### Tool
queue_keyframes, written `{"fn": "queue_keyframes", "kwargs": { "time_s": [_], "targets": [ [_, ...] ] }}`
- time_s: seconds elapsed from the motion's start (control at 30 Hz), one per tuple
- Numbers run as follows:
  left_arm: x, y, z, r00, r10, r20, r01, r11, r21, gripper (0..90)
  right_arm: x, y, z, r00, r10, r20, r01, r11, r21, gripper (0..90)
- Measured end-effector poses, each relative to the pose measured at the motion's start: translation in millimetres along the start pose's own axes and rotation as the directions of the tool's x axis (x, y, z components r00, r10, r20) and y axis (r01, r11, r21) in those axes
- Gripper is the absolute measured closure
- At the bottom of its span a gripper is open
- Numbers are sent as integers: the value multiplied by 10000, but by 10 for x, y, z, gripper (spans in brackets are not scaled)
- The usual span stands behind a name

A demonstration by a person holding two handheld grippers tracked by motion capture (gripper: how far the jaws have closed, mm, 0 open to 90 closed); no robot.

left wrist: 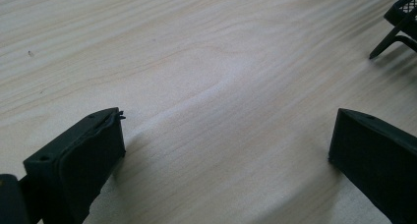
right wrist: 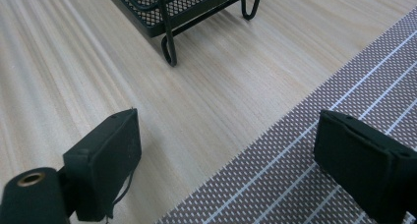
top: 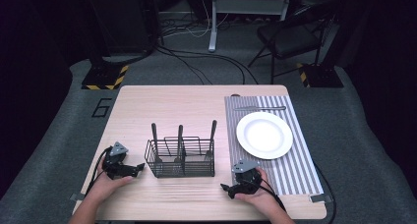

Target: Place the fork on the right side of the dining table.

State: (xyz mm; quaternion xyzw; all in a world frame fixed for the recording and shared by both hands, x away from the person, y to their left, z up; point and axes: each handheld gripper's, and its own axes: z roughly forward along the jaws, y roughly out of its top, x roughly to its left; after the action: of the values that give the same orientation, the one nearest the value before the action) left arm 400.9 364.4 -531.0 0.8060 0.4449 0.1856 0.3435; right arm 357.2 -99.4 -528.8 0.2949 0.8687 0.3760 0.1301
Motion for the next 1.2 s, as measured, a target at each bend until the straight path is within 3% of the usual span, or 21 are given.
{"fn": "queue_keyframes", "kwargs": {
  "time_s": [0.53,0.7,0.87,0.9,0.97,1.2],
  "targets": [
    [-1,-2,1,10000,-6,-27,6,10000,-30,0,-11,0,-33,9980,454,440,-449,9989,-137,243],
    [-4,-4,-2,10000,-45,-10,45,10000,-6,1,-3,28,-44,9958,604,686,-604,9982,-24,327],
    [-3,-4,-2,10000,-43,-10,43,10000,-5,1,-9,39,-59,9955,666,667,-671,9977,50,393],
    [-4,-4,-2,10000,-46,-9,46,10000,-5,1,-20,48,-67,9967,704,397,-707,9975,49,419],
    [-4,-4,-2,10000,-44,-11,44,10000,-7,1,-15,54,-75,9967,718,392,-720,9974,49,425],
    [-4,-4,-2,10000,-45,-10,45,10000,-5,1,66,139,-160,9987,427,285,-424,9990,-102,471]
  ]
}}
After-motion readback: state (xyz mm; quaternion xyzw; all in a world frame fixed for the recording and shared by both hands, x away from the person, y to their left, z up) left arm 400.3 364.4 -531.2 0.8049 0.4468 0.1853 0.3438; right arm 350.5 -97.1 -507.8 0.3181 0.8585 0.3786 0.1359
